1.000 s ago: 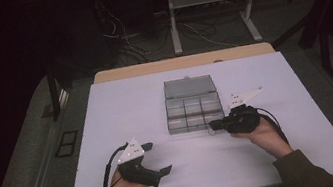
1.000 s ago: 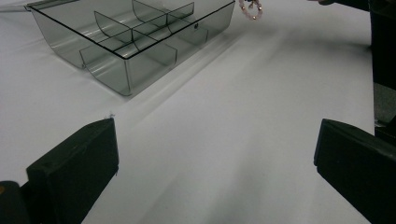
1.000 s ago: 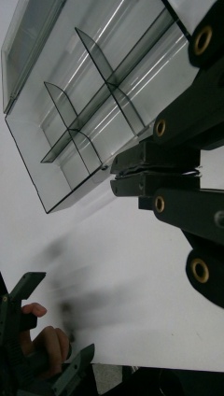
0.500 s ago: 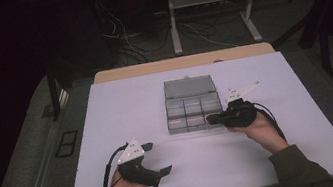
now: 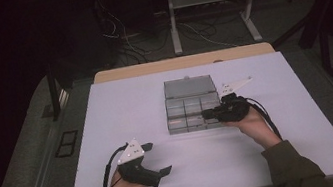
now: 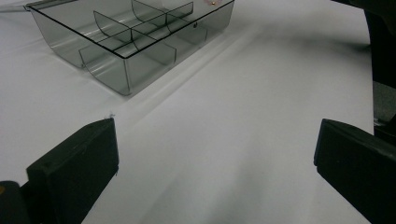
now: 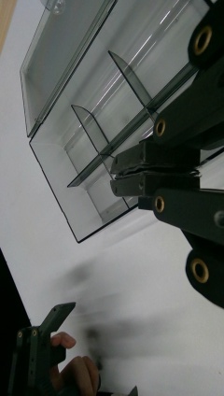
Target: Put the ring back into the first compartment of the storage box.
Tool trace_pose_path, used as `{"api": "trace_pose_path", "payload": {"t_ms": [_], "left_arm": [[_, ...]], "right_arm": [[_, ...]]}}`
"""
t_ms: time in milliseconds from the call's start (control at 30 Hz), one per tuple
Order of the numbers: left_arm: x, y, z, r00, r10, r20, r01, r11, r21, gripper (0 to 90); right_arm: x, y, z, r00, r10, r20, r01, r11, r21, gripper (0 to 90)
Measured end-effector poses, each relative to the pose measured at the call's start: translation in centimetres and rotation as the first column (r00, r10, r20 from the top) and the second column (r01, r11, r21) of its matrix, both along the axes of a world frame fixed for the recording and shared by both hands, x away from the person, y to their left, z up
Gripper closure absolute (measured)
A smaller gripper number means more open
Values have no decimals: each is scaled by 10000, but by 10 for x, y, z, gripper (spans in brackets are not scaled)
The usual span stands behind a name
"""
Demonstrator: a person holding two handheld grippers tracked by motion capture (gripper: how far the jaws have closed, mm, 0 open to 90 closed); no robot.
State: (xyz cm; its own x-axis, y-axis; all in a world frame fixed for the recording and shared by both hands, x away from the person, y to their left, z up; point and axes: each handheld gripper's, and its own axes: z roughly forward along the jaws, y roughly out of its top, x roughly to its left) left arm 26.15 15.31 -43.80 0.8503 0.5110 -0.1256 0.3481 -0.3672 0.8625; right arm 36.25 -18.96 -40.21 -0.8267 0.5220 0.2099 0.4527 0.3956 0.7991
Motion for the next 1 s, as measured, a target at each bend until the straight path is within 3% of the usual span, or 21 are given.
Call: {"api": "trace_pose_path", "payload": {"t_ms": [1000], "left_arm": [[-2,-1,0,10000,-65,36,65,10000,-20,0]], "right_arm": [[42,43,5,9995,-313,-91,307,9977,-611,870]]}}
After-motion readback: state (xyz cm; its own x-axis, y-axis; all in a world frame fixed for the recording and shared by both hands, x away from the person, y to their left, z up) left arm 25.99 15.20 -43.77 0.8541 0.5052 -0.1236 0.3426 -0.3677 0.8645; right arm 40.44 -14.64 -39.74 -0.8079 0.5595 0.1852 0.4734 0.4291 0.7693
